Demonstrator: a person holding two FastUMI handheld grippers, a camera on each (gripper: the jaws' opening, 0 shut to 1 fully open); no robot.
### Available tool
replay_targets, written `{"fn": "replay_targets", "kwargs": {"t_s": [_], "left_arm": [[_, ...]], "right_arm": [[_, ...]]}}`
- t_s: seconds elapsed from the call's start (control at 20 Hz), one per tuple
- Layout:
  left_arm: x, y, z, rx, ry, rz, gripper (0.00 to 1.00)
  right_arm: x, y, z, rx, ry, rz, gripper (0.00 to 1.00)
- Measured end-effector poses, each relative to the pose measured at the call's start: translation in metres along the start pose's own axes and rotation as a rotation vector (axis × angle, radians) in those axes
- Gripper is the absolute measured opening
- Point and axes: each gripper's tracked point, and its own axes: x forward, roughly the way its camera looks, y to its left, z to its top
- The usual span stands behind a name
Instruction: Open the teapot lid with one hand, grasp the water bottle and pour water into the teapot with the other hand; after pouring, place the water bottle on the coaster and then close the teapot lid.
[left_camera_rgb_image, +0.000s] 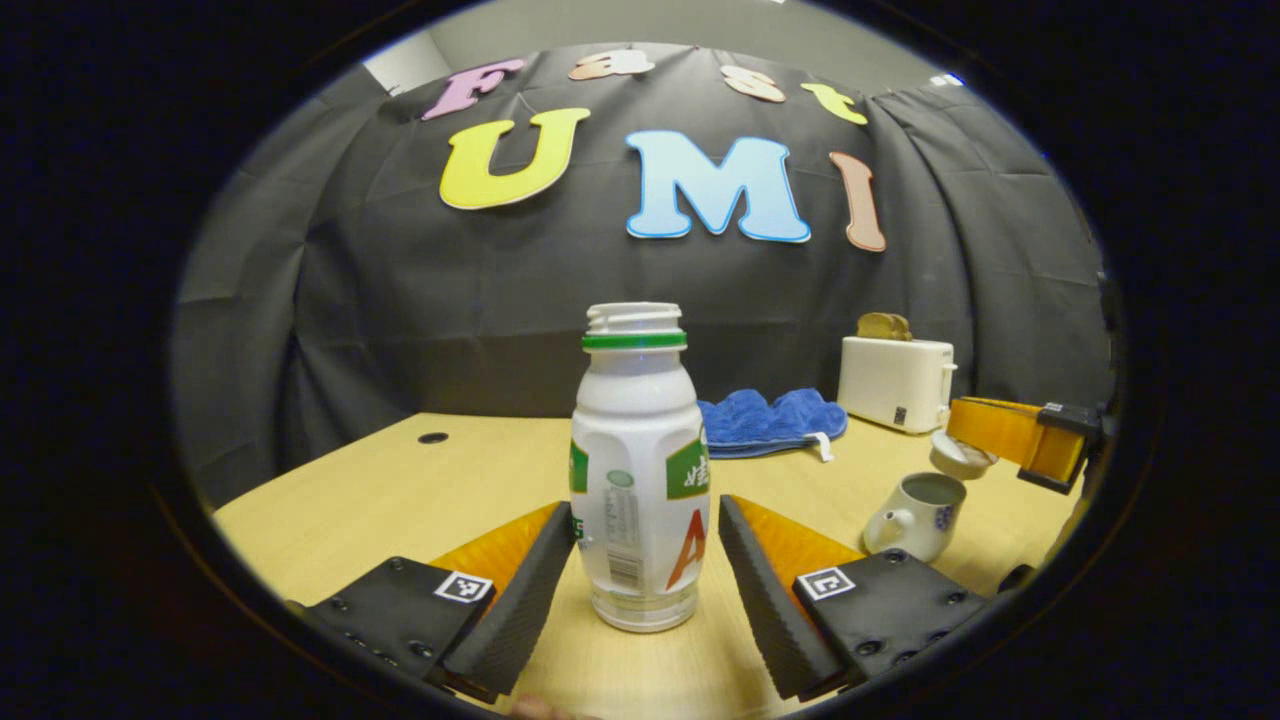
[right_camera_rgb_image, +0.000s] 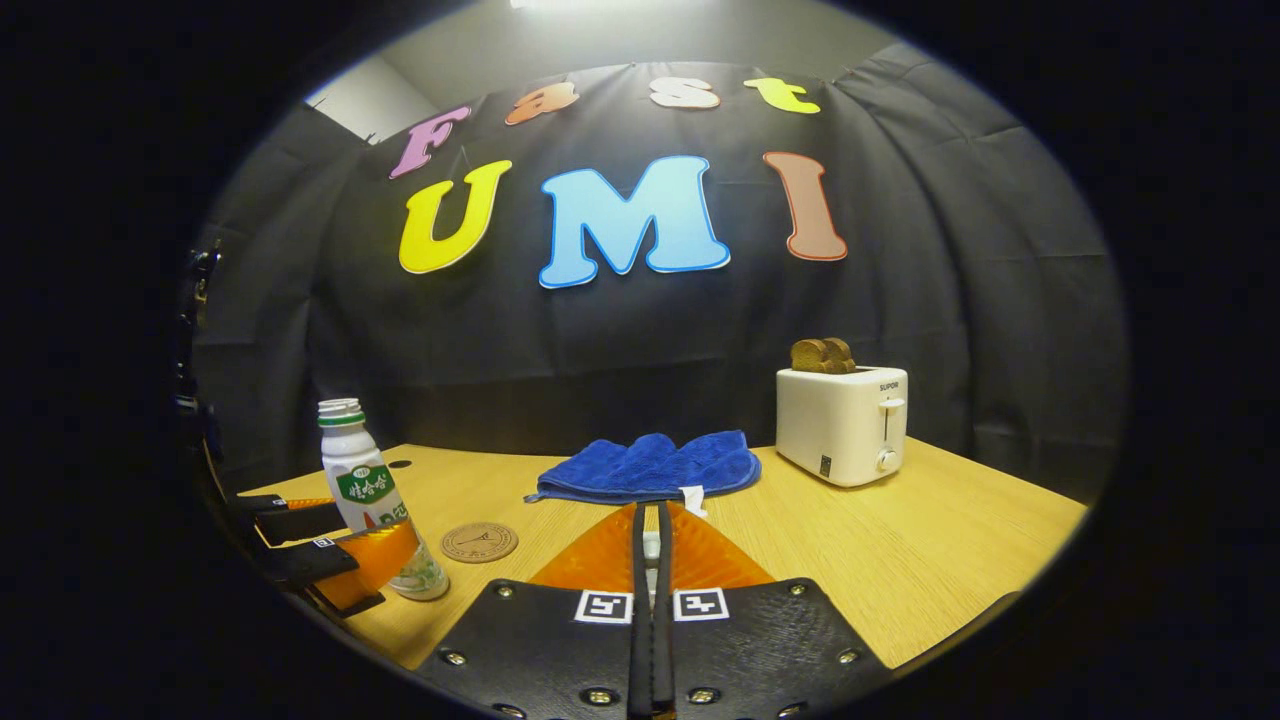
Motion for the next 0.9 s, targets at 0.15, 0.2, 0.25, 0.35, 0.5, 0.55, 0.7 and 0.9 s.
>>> {"fn": "replay_targets", "kwargs": {"t_s": [0.15,0.2,0.25,0.35,0.5,0.55,0.7,0.9], "left_arm": [[0.006,0.002,0.001,0.032,-0.007,0.019,0.91],[0.006,0.004,-0.004,0.03,-0.007,0.029,0.87],[0.004,0.004,0.001,0.029,-0.004,0.028,0.82],[0.004,0.003,0.001,0.024,-0.002,0.02,0.81],[0.004,0.003,0.0,0.021,0.0,0.013,0.75],[0.004,0.003,0.001,0.027,0.0,0.011,0.76],[0.005,-0.003,0.003,0.075,0.003,-0.001,0.77],[0.007,-0.015,0.006,0.202,0.012,-0.023,0.77]], "right_arm": [[-0.003,-0.006,0.006,0.008,-0.015,-0.016,0.0],[-0.005,-0.009,0.008,0.009,-0.026,-0.024,0.0],[-0.006,-0.012,0.012,0.014,-0.037,-0.033,0.0],[-0.008,-0.019,0.016,0.037,-0.052,-0.046,0.0],[-0.008,-0.026,0.015,0.078,-0.046,-0.054,0.0],[-0.009,-0.028,0.016,0.092,-0.046,-0.056,0.0],[-0.013,-0.034,0.017,0.107,-0.046,-0.064,0.0],[-0.018,-0.041,0.018,0.109,-0.054,-0.065,0.0]]}}
